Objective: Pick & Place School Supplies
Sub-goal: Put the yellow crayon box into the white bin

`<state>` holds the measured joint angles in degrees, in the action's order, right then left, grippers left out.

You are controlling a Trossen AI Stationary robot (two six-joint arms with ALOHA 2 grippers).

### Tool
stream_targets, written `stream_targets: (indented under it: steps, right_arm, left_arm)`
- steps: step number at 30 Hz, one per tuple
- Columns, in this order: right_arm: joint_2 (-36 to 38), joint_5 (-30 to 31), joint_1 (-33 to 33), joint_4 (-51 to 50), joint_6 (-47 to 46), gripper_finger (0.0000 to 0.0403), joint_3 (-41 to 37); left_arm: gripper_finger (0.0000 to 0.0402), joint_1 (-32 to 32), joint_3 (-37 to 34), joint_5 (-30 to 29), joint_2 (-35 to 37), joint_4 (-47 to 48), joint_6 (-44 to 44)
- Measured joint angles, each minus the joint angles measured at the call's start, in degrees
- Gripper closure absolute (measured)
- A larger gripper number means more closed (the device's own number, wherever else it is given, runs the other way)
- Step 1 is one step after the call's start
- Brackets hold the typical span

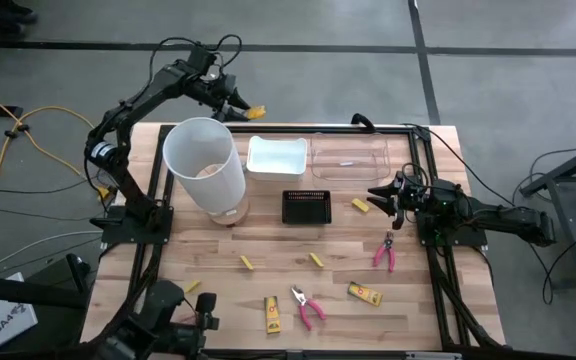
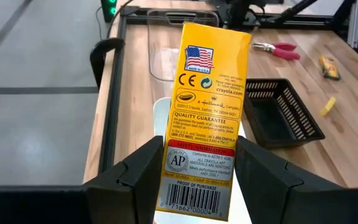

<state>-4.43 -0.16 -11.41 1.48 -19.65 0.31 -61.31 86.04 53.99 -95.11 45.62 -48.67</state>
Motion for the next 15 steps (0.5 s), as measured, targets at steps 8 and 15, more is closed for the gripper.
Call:
stream_targets:
  steps: [8, 15]
  right_arm:
    - [-0.02, 0.00, 0.02, 0.00, -0.01, 0.0270, 0.01]
    - [0.00, 0.00, 0.00, 0.00, -0.01, 0.0270, -0.02]
  left_arm:
    - [0.0225, 0.54, 0.00, -0.15, -2.66, 1.01, -3.63]
    - [0.0225, 1.11, -0.02, -0.37, -4.43, 2.25, -5.99]
